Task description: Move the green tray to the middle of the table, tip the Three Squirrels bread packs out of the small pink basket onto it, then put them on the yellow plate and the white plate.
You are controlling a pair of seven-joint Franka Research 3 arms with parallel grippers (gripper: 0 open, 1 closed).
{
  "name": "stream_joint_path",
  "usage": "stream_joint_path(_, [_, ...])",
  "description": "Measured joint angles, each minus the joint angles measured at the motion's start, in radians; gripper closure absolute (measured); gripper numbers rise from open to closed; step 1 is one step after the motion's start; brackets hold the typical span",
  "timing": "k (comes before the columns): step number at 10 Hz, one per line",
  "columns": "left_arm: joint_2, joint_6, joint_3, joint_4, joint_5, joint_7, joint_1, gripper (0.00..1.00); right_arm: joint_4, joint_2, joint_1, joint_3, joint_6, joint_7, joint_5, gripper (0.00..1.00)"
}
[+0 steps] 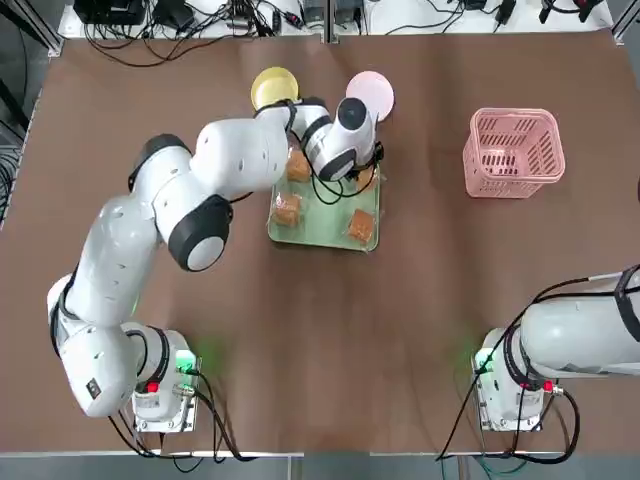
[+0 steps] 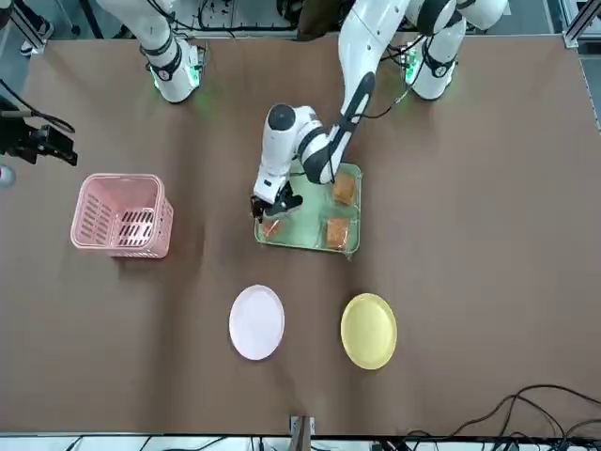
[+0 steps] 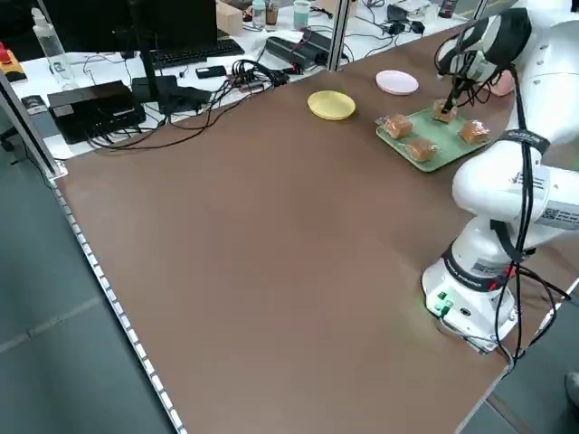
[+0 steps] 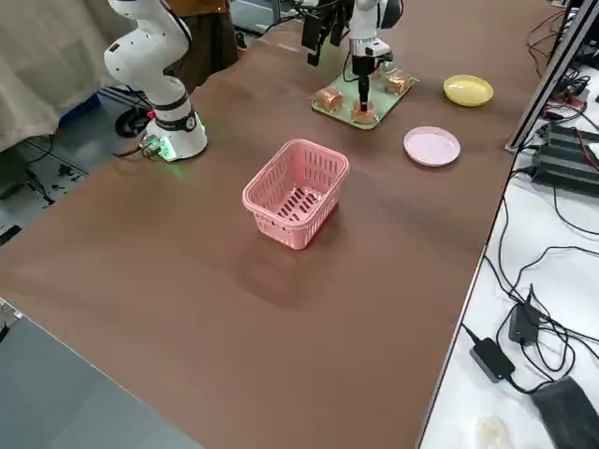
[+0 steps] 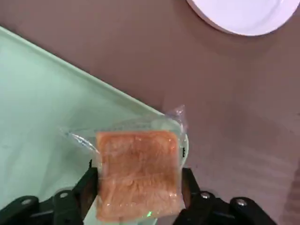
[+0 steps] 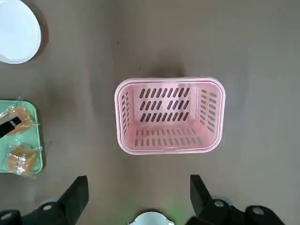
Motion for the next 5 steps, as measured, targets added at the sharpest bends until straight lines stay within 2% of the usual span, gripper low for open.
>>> stream_joint_path(1, [-0.003, -0.040, 0.003, 0.007, 0.000, 0.000, 0.002, 0.19, 0.000, 0.000, 0.000, 0.000, 0.000, 0.000, 0.000, 0.04])
stream_joint_path(2, [-0.017, -0.130, 0.005, 0.017, 0.001, 0.013, 0.010, 0.15, 0.000, 0.000, 0.000, 0.000, 0.000, 0.000, 0.000, 0.04])
stream_joint_path(3, [-0.048, -0.239, 0.007, 0.025, 0.002, 0.049, 0.022, 0.01, 0.000, 0.000, 0.000, 0.000, 0.000, 0.000, 0.000, 0.04])
stream_joint_path(5, [-0.127, -0.376, 0.010, 0.029, 0.002, 0.152, 0.081, 0.00, 0.000, 0.000, 0.000, 0.000, 0.002, 0.000, 0.000, 0.04])
